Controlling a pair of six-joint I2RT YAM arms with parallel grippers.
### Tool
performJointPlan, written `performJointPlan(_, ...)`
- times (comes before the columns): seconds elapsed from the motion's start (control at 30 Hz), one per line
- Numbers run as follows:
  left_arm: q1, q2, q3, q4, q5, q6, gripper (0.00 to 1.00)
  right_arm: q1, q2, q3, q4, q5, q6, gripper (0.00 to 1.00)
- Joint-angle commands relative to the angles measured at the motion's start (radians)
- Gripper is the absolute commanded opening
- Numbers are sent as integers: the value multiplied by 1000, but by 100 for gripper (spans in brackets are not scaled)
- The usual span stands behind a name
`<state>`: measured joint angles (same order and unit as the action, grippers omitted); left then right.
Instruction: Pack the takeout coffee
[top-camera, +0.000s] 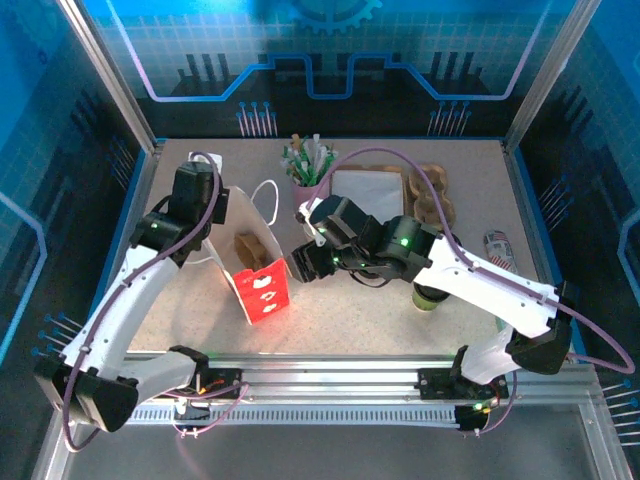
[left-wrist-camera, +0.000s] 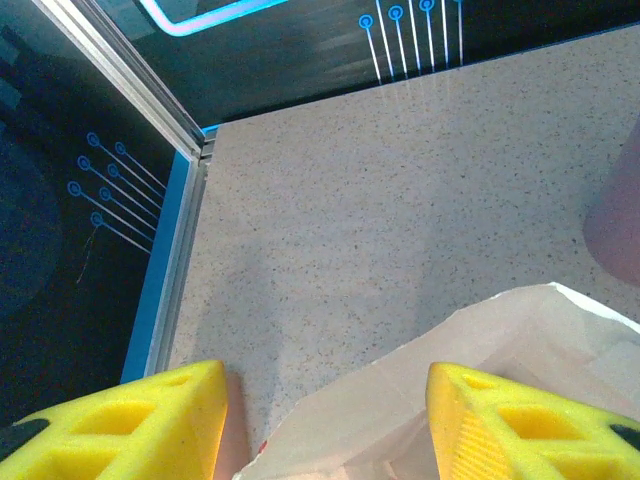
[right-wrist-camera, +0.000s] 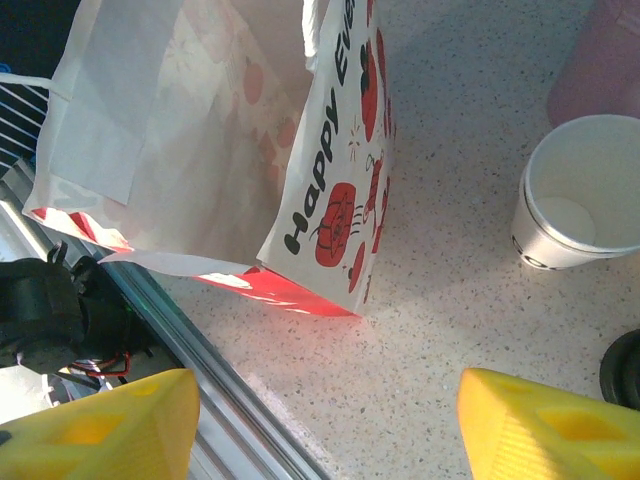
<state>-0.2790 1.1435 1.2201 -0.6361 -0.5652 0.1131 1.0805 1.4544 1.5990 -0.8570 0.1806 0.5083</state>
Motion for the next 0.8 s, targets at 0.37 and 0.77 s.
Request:
performJointPlan(0.37, 38, 62, 22, 2, 49, 12, 59, -13, -29, -19, 15, -55, -31, 71)
performJointPlan(0.77, 41, 61, 15, -14, 56, -7, 44, -14, 3, -2, 6, -82, -32, 71)
